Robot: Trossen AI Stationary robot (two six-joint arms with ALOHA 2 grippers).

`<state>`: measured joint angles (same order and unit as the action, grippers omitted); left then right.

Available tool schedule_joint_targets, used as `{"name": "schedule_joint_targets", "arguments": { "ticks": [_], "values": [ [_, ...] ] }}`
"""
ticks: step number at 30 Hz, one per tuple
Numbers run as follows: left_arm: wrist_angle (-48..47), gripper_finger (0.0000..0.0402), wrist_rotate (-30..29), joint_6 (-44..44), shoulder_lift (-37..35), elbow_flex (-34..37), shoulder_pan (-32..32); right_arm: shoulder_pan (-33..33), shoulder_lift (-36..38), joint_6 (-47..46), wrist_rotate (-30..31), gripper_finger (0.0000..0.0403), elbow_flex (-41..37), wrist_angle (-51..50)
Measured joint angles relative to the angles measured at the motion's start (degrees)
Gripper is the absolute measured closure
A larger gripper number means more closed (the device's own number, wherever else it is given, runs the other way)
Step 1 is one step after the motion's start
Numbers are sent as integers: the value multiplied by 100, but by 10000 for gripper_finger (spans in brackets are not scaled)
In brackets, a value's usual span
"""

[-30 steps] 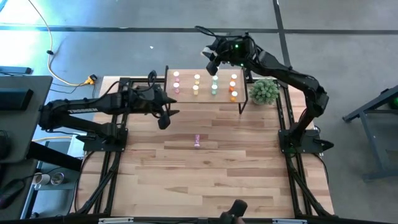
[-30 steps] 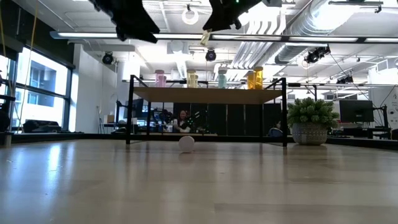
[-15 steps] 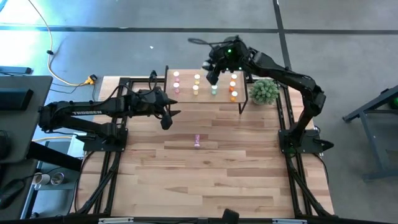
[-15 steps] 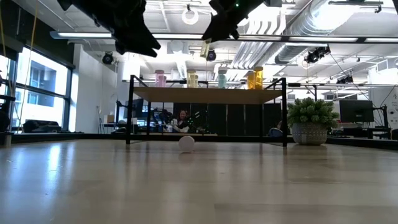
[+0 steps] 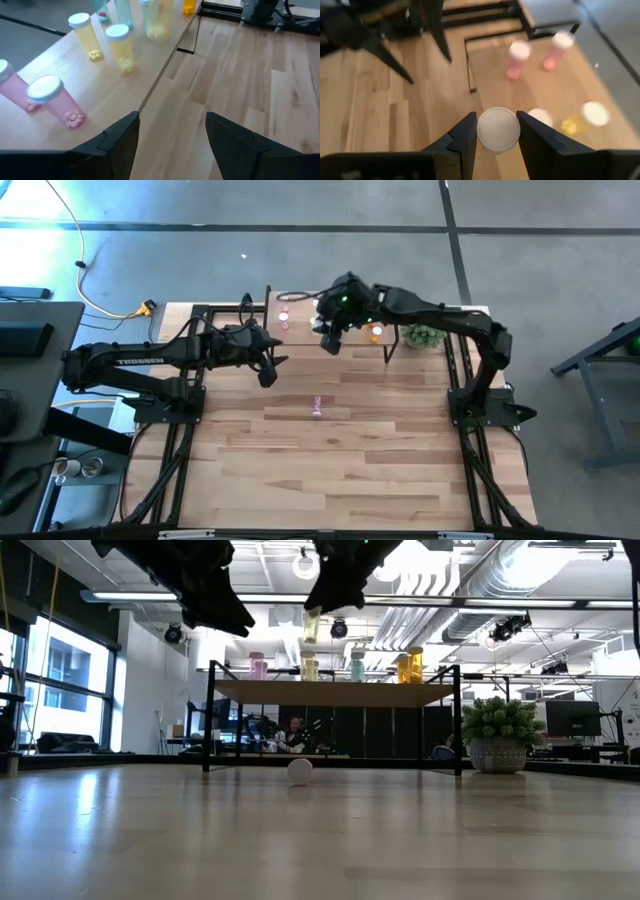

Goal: Pick and place medicine bottles onto shelf by color
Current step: Put the yellow pill bottle aligned with the other yellow pill bottles on the shelf

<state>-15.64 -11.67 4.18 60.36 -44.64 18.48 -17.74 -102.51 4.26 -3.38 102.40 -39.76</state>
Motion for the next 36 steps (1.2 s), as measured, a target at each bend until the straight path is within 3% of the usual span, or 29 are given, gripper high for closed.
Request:
{"name": "schedule_joint_targets", "arguments": {
  "ticks": [5,12,18,36],
  "values": [
    [0,186,-11,-49,0,0,0,201,-222,-139,413,284,-6,-39],
    [0,186,-10,-182,0,0,0,258,-537,-485,472,284,-6,44],
    [0,186,-10,-203,0,0,0,248,-732,-580,1025,284,-6,128],
    [2,186,-7,-240,0,0,0,99,-744,-556,1092,284,-6,175]
  ]
}}
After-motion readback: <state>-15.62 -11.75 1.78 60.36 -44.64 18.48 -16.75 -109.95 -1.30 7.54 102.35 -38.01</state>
